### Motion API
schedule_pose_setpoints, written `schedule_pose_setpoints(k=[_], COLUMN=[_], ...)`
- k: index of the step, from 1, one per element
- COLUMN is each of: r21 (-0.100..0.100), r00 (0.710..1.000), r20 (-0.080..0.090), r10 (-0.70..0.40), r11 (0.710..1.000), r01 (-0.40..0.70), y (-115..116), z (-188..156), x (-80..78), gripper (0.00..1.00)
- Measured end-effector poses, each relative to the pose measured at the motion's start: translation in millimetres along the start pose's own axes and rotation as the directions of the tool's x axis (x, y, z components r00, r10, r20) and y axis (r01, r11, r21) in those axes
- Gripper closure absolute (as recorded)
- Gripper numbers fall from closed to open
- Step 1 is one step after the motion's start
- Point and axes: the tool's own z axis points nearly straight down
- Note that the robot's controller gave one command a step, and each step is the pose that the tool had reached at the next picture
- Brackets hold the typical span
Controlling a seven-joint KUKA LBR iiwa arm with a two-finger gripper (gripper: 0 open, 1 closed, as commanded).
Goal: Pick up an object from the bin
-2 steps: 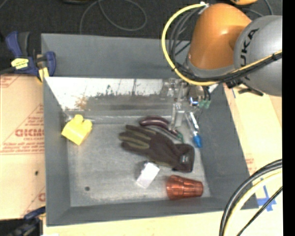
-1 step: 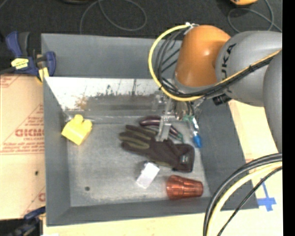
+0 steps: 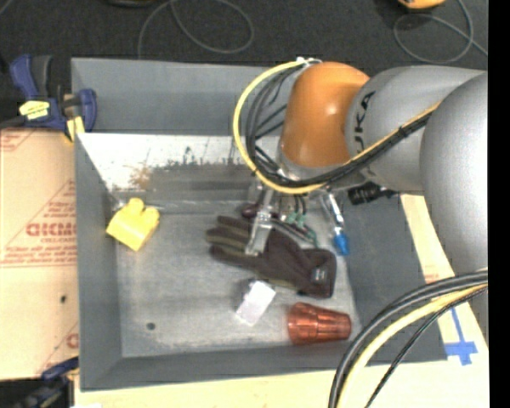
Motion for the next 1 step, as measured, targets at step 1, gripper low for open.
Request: schedule_pose_setpoints(k=[1], r21=[-0.001], r00=[0.994], r20=[0.002], r10=[0.11], r11=[0.994], r01=[-0.11], y=[-12.2], z=[15.4], x=[19.9], gripper=[0.0])
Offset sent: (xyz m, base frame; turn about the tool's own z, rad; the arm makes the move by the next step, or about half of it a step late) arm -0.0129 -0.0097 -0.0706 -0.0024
